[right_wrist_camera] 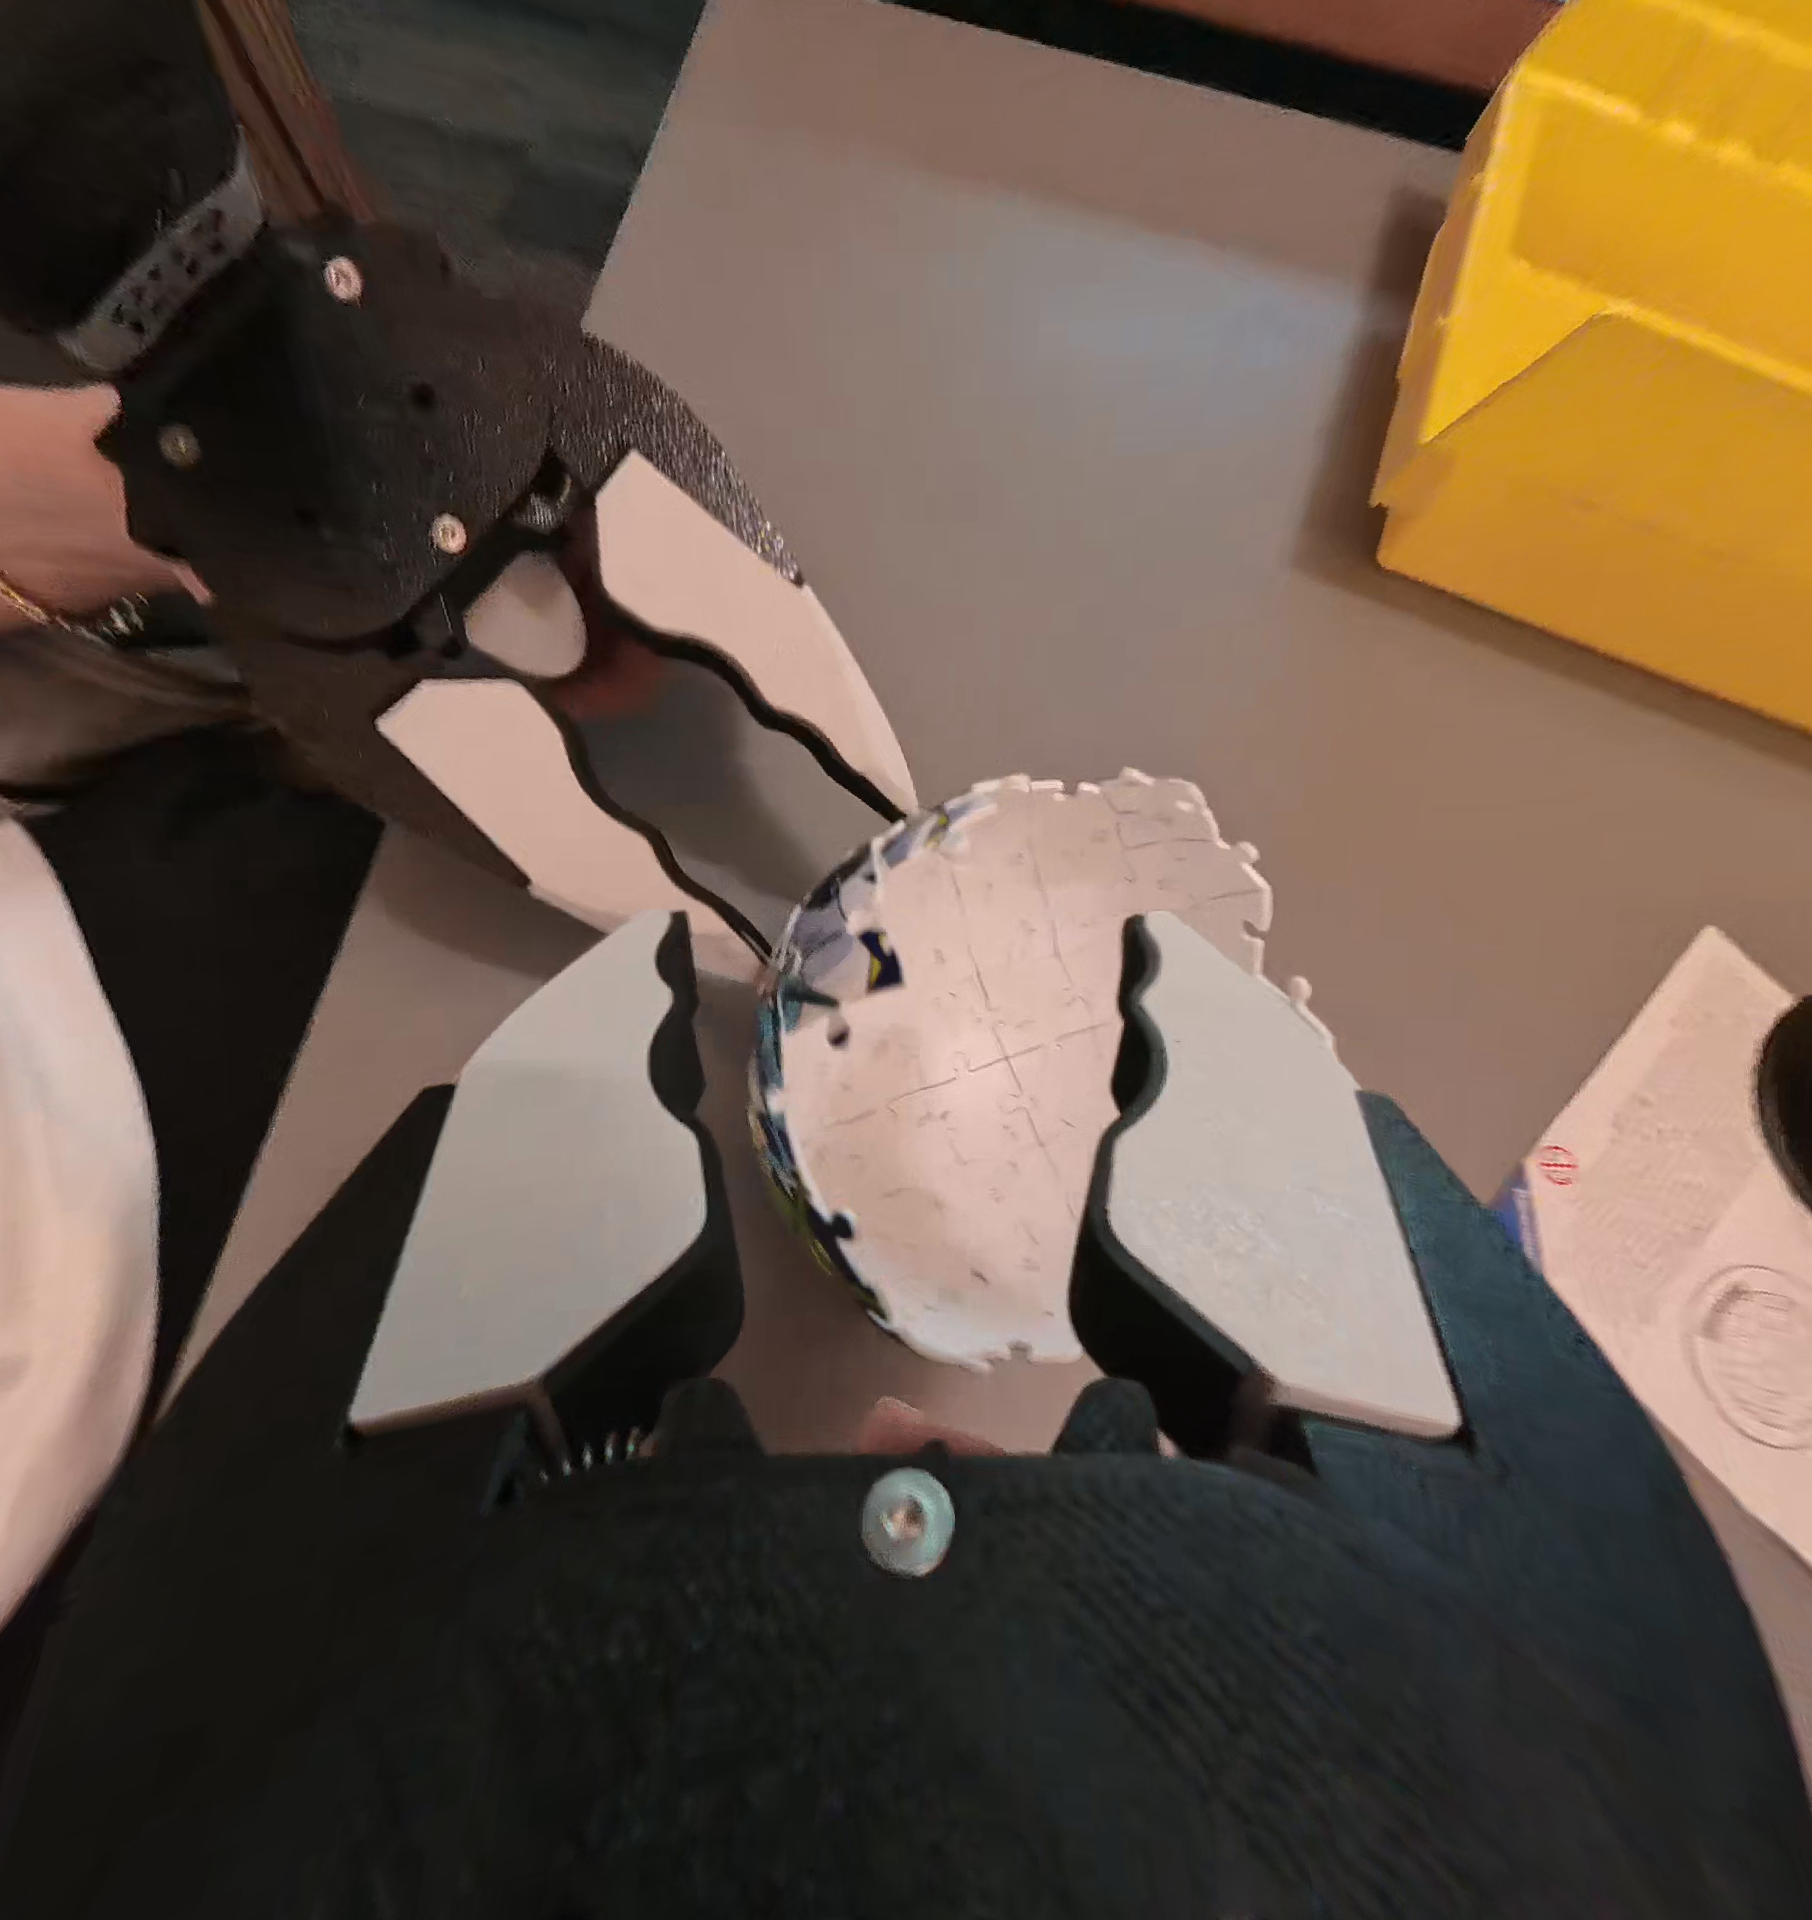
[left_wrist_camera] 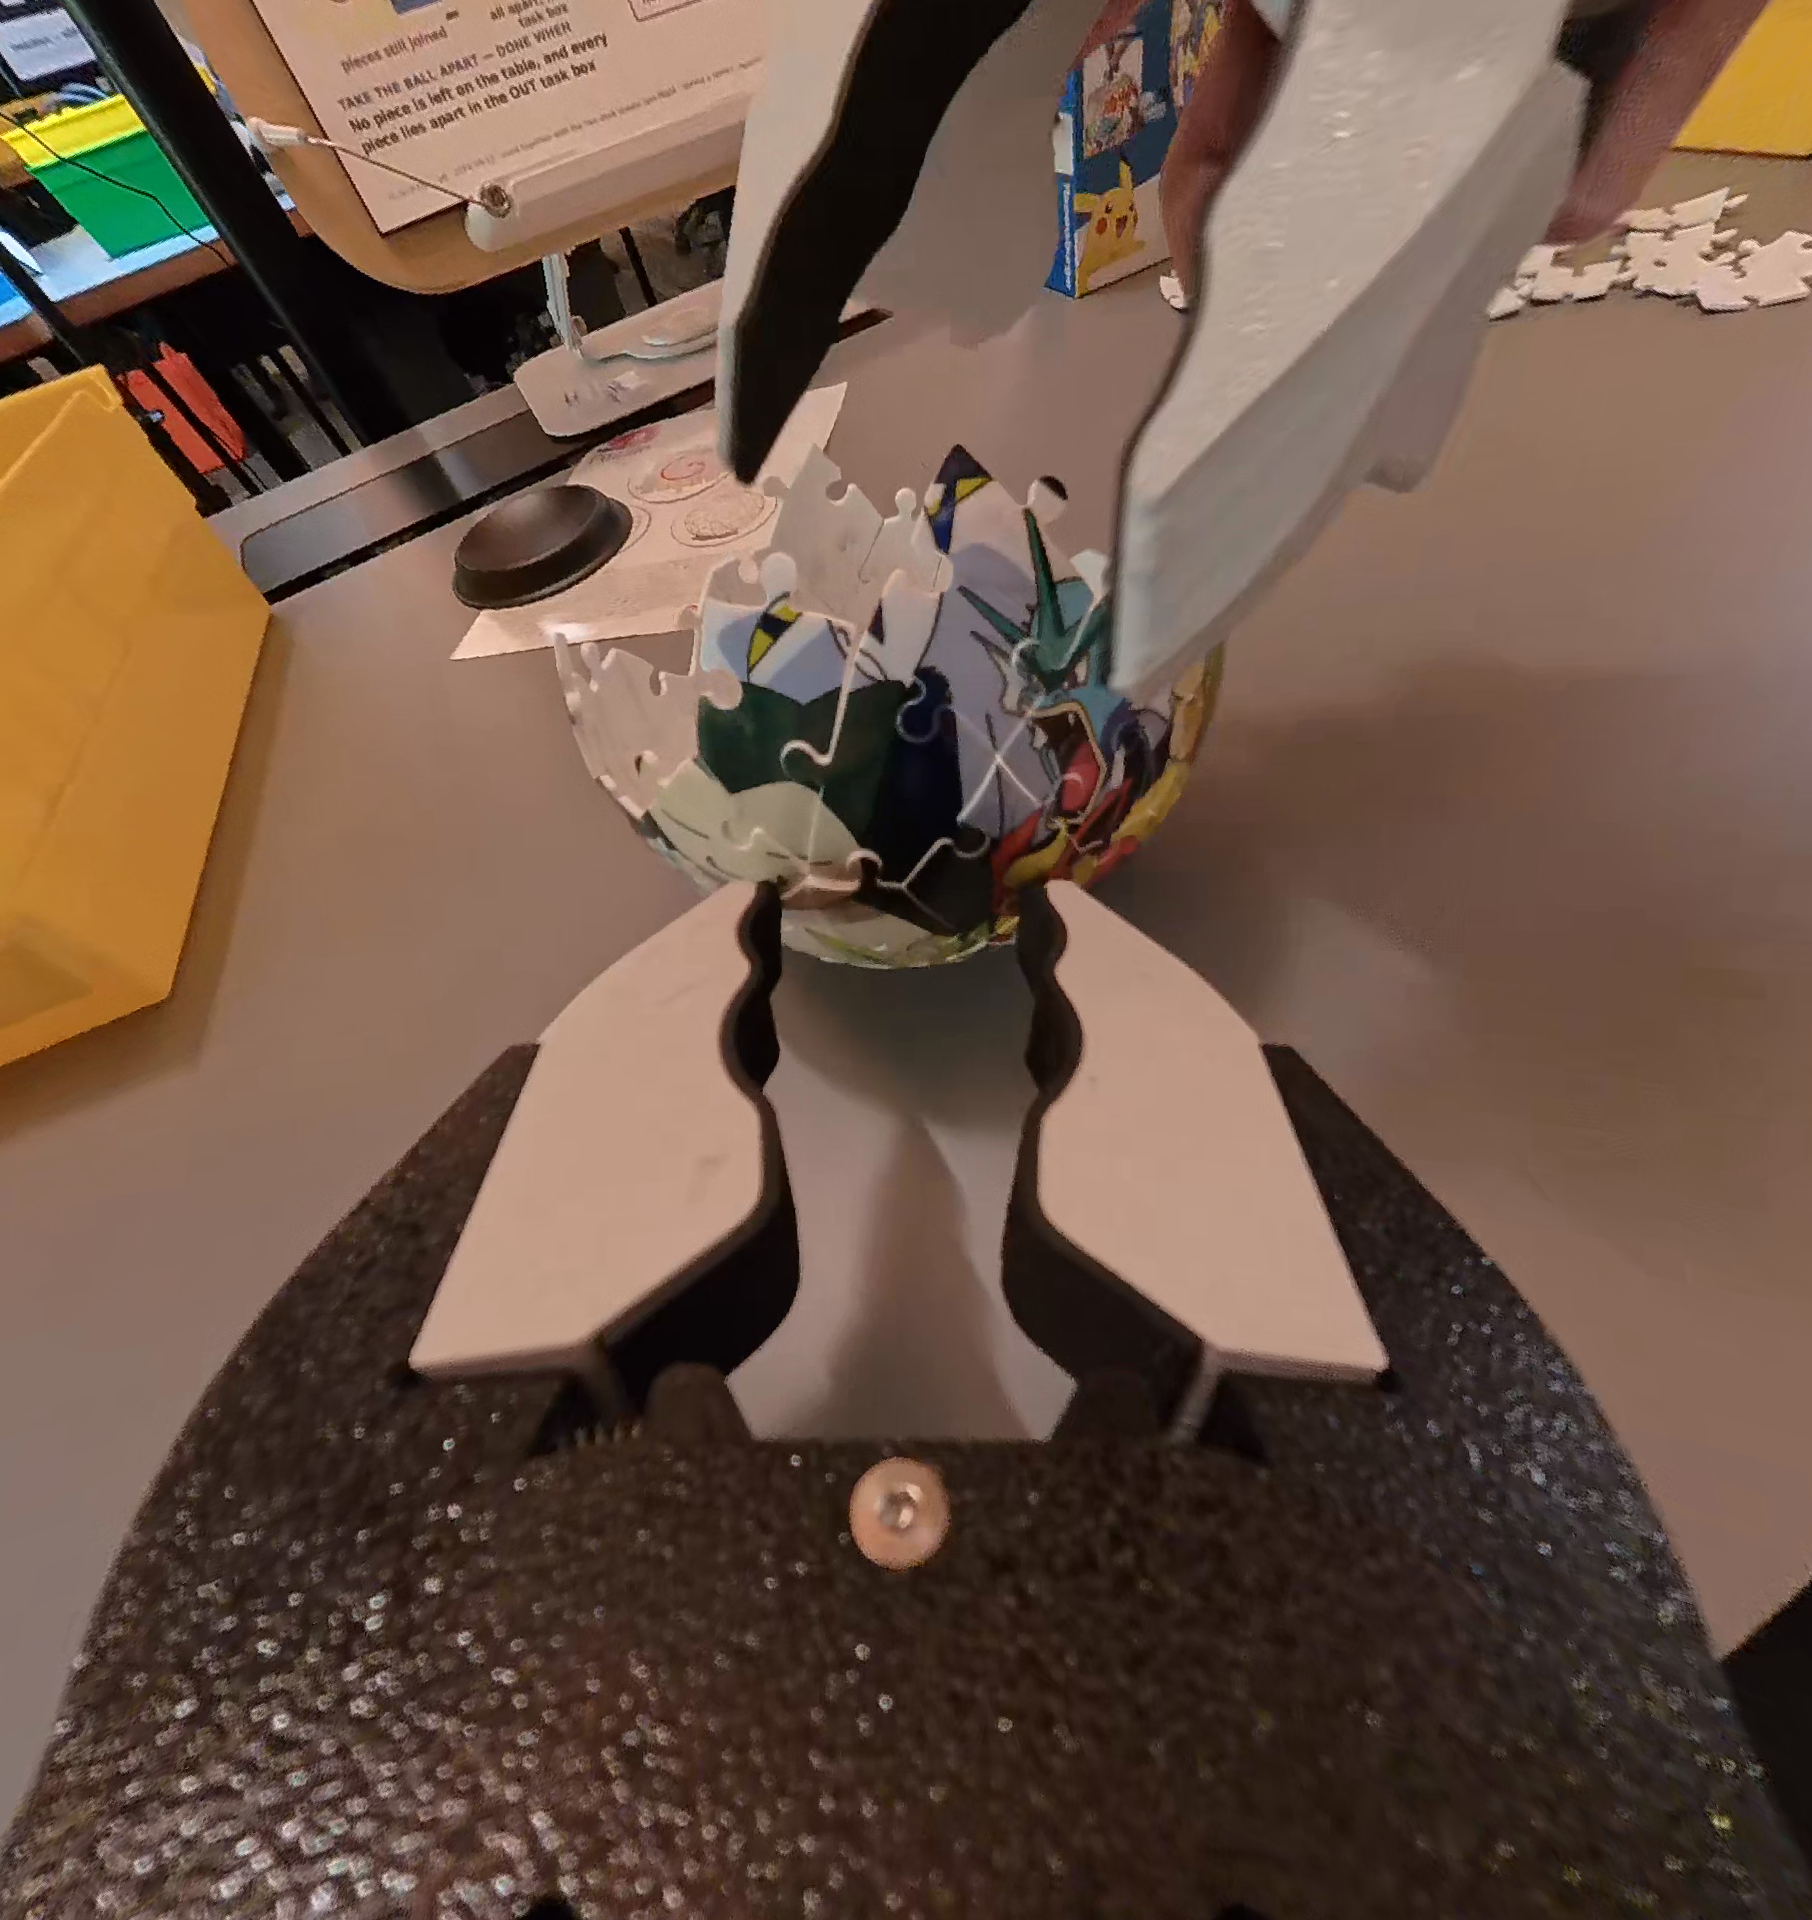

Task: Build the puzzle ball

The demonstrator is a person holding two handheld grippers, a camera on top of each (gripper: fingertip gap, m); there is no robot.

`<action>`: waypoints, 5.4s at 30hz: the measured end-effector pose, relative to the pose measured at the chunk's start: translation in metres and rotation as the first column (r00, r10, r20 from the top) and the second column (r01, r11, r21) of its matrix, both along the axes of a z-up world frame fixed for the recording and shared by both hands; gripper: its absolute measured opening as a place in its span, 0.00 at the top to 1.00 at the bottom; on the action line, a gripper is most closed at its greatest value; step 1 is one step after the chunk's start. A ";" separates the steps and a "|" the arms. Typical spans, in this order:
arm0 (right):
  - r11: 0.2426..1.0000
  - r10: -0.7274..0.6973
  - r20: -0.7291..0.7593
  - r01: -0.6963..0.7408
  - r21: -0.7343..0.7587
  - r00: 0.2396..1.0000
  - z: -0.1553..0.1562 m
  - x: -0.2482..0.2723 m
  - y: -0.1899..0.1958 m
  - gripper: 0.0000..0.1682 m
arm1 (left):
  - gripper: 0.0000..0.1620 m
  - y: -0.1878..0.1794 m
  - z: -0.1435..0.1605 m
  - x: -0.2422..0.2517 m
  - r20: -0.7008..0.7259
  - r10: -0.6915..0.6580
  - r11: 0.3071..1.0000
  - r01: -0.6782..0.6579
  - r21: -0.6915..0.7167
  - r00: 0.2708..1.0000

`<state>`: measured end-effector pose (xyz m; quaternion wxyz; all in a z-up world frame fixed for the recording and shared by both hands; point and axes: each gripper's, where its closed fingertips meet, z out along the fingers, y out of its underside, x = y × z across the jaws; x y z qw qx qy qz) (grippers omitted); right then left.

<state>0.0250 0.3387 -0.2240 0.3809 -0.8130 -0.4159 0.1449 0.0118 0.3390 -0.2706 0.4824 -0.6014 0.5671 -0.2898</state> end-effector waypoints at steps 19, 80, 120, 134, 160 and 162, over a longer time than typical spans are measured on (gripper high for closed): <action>0.867 -0.287 -0.090 0.219 -0.447 0.954 0.002 0.008 -0.006 0.70 | 0.74 -0.002 0.010 0.010 0.043 0.094 0.919 -0.103 0.381 0.995; 0.620 -0.395 0.181 0.407 -0.671 0.901 -0.028 -0.006 0.014 0.93 | 0.80 0.004 0.002 0.017 -0.021 0.104 0.797 -0.071 0.600 0.994; 0.833 -0.330 0.119 0.348 -0.430 0.936 0.026 0.010 -0.012 0.49 | 0.83 0.007 -0.003 0.013 -0.068 0.097 0.762 -0.030 0.647 0.993; 0.988 -0.099 0.055 0.105 -0.115 0.994 -0.093 0.065 -0.012 0.35 | 0.89 0.034 -0.028 -0.006 -0.213 0.220 0.668 0.011 0.744 0.952; 0.896 0.150 0.211 -0.223 0.385 0.966 -0.033 -0.026 0.019 0.30 | 0.94 0.061 -0.047 -0.096 -0.449 0.228 0.914 -0.031 0.404 0.864; 0.893 0.164 0.223 -0.241 0.381 0.961 -0.033 -0.029 0.020 0.30 | 0.96 0.061 -0.043 -0.104 -0.428 0.213 0.939 -0.064 0.337 0.878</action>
